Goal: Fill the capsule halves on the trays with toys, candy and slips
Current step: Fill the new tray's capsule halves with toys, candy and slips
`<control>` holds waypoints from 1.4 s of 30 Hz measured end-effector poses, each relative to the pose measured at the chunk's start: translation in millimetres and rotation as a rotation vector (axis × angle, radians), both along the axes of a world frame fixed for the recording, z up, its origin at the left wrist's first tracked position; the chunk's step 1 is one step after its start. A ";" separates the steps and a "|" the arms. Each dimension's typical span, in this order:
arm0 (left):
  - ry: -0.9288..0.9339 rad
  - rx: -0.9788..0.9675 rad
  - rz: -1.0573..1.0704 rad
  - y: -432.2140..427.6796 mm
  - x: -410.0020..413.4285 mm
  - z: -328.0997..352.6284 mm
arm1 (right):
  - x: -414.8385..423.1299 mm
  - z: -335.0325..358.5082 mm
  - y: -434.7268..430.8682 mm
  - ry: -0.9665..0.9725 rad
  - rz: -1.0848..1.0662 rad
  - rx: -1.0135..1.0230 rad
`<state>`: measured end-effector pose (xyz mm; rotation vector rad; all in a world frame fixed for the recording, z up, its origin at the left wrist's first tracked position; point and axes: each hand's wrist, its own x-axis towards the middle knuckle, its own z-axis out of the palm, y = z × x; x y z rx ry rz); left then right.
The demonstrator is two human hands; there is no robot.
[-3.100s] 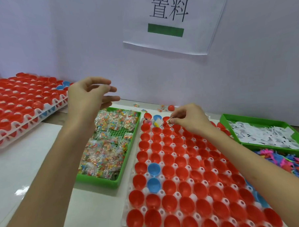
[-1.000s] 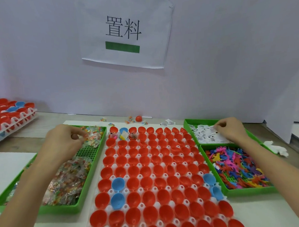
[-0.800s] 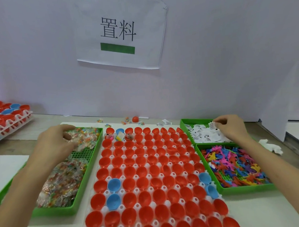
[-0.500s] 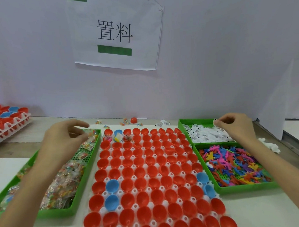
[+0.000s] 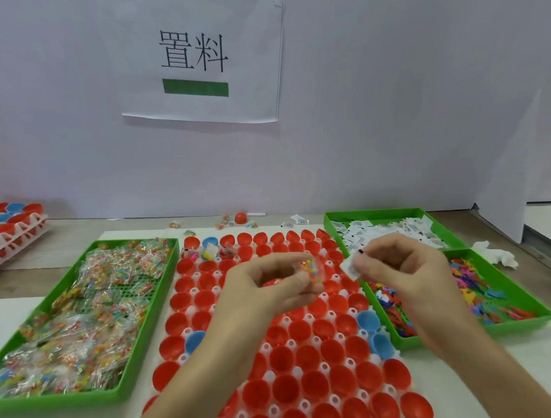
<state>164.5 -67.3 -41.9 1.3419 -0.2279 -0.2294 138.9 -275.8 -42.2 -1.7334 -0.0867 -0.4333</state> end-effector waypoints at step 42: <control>-0.116 0.112 -0.006 -3.8 -7.0 0.8 | 10.2 -35.4 -73.5 0.385 -0.048 -0.872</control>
